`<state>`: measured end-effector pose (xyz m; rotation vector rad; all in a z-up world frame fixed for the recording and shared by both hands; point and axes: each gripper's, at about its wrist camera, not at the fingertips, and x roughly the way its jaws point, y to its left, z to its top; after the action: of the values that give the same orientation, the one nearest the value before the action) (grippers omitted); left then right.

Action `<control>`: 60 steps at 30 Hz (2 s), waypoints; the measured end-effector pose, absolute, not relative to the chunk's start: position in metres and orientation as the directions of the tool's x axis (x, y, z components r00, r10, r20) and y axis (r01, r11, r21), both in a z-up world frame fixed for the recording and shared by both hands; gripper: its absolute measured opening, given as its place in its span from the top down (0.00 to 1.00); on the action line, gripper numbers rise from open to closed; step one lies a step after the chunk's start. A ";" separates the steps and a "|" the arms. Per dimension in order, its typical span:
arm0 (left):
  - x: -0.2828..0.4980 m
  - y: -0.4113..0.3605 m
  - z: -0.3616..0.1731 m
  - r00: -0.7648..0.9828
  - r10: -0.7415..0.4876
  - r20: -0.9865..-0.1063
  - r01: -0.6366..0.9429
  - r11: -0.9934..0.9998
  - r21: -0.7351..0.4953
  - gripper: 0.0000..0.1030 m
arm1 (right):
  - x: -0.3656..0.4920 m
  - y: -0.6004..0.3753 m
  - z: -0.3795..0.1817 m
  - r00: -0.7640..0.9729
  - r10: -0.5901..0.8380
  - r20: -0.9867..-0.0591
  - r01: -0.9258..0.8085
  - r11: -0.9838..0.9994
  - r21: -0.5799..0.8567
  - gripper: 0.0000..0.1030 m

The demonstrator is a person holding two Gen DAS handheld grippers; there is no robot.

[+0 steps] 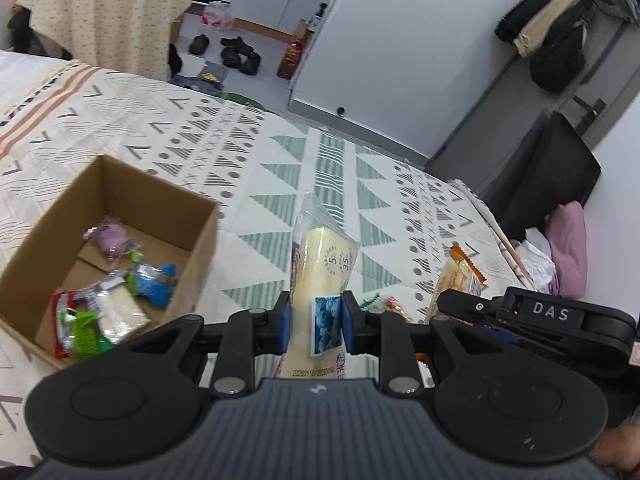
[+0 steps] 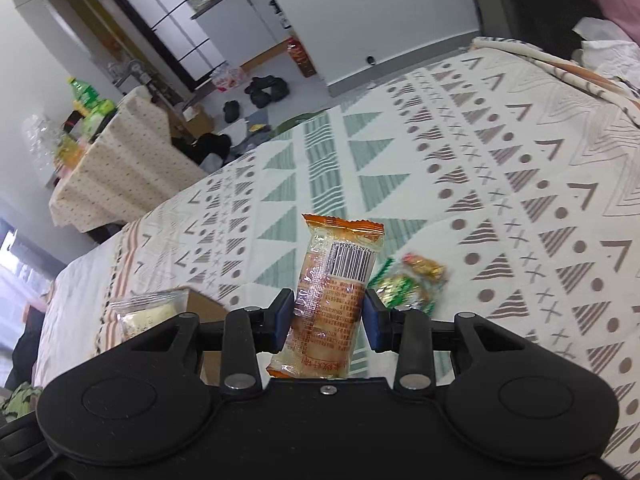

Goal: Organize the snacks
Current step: 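Carry the cheese stick and orange bread over the box with both tools, then open both tools to drop the snacks into the box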

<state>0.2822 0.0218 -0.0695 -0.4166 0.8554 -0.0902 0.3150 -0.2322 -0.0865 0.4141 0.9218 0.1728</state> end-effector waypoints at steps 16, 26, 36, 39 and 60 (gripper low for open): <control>0.273 0.129 -0.068 0.689 -0.110 -0.717 -0.232 0.903 -0.362 0.77 | 0.320 -0.160 -0.077 0.581 0.380 -0.719 -0.073 0.905 0.419 0.65; 0.283 0.172 -0.077 0.674 -0.064 -0.736 -0.263 0.910 -0.320 0.77 | 0.325 -0.119 -0.077 0.561 0.413 -0.717 -0.117 0.897 0.426 0.65; 0.296 0.186 -0.093 0.654 -0.072 -0.753 -0.249 0.919 -0.304 0.76 | 0.333 -0.073 -0.083 0.522 0.463 -0.716 -0.160 0.878 0.451 0.65; 0.301 0.187 -0.097 0.643 -0.091 -0.760 -0.247 0.915 -0.318 0.73 | 0.336 -0.062 -0.086 0.508 0.472 -0.720 -0.171 0.875 0.453 0.65; 0.289 0.180 -0.104 0.619 -0.037 -0.785 -0.330 0.894 -0.302 0.22 | 0.336 -0.069 -0.102 0.458 0.473 -0.753 -0.123 0.872 0.473 0.42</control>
<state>0.2891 0.1799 -0.1043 -0.4469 0.8952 0.1754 0.3365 -0.0688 -0.1020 0.3792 1.0362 0.3778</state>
